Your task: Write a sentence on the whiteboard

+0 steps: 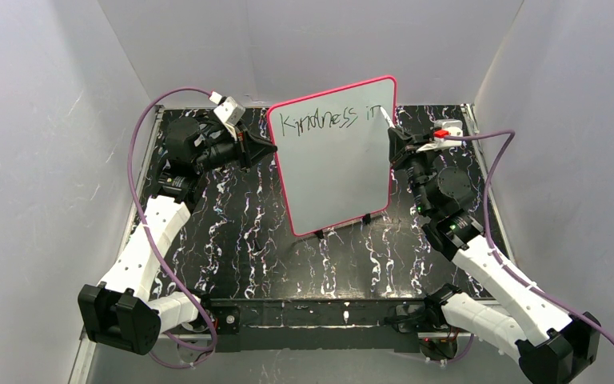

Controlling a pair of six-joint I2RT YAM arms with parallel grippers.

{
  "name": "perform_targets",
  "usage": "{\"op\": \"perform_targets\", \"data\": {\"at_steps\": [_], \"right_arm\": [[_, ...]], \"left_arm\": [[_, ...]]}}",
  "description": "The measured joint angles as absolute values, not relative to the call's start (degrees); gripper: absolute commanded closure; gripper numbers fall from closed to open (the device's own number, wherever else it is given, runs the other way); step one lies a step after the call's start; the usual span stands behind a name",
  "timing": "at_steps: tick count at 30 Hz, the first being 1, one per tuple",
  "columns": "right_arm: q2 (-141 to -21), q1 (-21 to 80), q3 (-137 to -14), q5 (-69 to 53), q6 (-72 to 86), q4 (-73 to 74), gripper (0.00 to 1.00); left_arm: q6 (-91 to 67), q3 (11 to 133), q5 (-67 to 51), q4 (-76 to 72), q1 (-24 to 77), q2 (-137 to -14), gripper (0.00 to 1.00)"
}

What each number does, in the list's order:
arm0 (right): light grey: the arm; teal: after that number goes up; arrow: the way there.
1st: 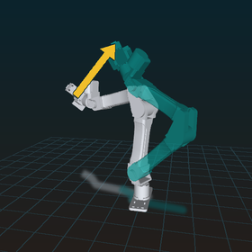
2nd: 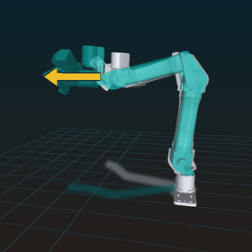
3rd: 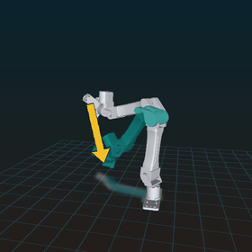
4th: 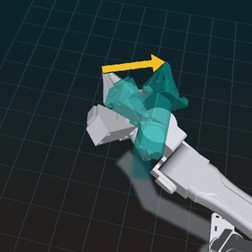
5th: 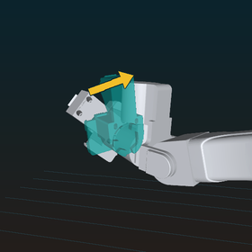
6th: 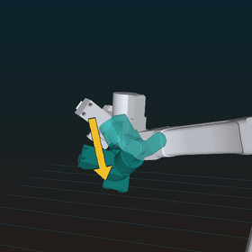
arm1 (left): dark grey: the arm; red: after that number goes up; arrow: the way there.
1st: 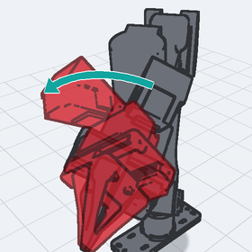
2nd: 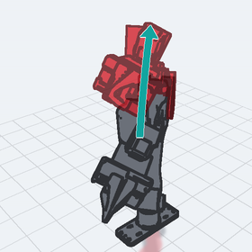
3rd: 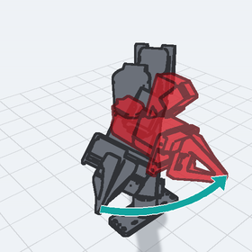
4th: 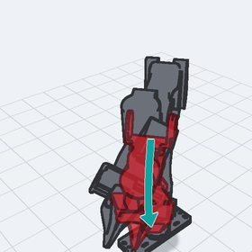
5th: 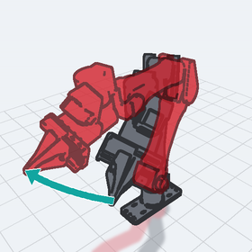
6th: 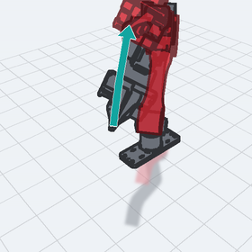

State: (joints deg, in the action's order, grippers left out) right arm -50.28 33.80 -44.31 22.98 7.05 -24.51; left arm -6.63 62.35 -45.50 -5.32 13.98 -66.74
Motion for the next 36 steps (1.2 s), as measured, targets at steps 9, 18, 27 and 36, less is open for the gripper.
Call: {"op": "perform_targets", "data": {"at_steps": [9, 18, 27, 36], "right_arm": [[-49.78, 33.80, -44.31, 23.90, 7.16, -22.39, 0.99], [-47.62, 33.80, -43.24, 23.92, 7.33, -17.54, 0.99], [-46.09, 33.74, -44.38, 16.62, 8.75, -15.44, 0.99], [-53.43, 39.27, -48.23, -2.87, 14.44, -18.61, 0.99]], "left_arm": [[-6.63, 62.35, -45.52, -5.32, 13.98, -66.74, 1.00], [-6.63, 62.35, -45.65, -5.32, 13.98, -66.74, 1.00], [-6.85, 62.35, -45.63, -5.32, 14.00, -66.74, 1.00], [-7.09, 62.28, -45.63, -5.15, 14.00, -66.50, 1.00]]}}
